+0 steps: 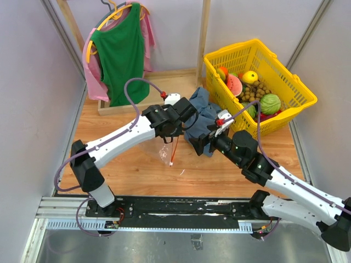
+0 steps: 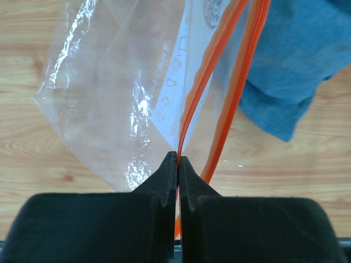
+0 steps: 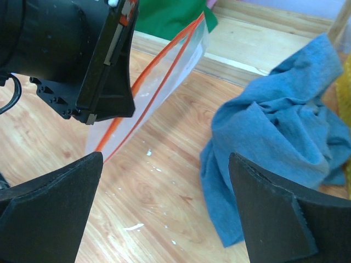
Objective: Place the food in the zip-top bag and seal the zipper
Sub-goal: Open the zipper of the food storage bag.
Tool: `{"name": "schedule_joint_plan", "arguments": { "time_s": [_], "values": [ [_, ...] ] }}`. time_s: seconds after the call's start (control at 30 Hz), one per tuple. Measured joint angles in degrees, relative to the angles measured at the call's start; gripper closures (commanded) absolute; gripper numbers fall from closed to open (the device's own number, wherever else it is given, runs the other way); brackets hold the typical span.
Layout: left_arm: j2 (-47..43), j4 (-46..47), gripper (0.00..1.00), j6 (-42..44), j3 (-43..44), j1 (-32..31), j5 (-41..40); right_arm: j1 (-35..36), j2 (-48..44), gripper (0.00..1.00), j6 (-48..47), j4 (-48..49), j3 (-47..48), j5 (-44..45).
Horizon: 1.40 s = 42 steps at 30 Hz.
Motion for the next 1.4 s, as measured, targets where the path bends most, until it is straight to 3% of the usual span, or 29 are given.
{"name": "schedule_joint_plan", "arguments": {
  "time_s": [0.27, 0.5, 0.8, 1.03, 1.4],
  "values": [
    [-5.6, 2.8, 1.0, -5.6, 0.5, 0.0, 4.1, 0.0, 7.0, 0.01, 5.5, 0.2, 3.4, -3.1],
    [-10.0, 7.2, 1.0, -6.9, -2.0, 0.0, 6.6, 0.0, 11.7, 0.18, 7.7, 0.1, 6.0, -2.6],
    [-10.5, 8.2, 1.0, -6.8, -2.9, 0.0, 8.0, 0.0, 15.8, 0.51, 8.3, -3.2, 8.4, 1.8],
    [-11.8, 8.0, 1.0, -5.6, -2.9, 0.0, 9.2, -0.1, 15.9, 0.97, 7.4, -6.0, 8.8, 4.3],
    [-17.2, 6.5, 1.0, -1.4, -5.7, 0.0, 8.0, -0.1, 13.6, 0.99, 6.2, -14.8, 15.5, 4.3]
  ]
}}
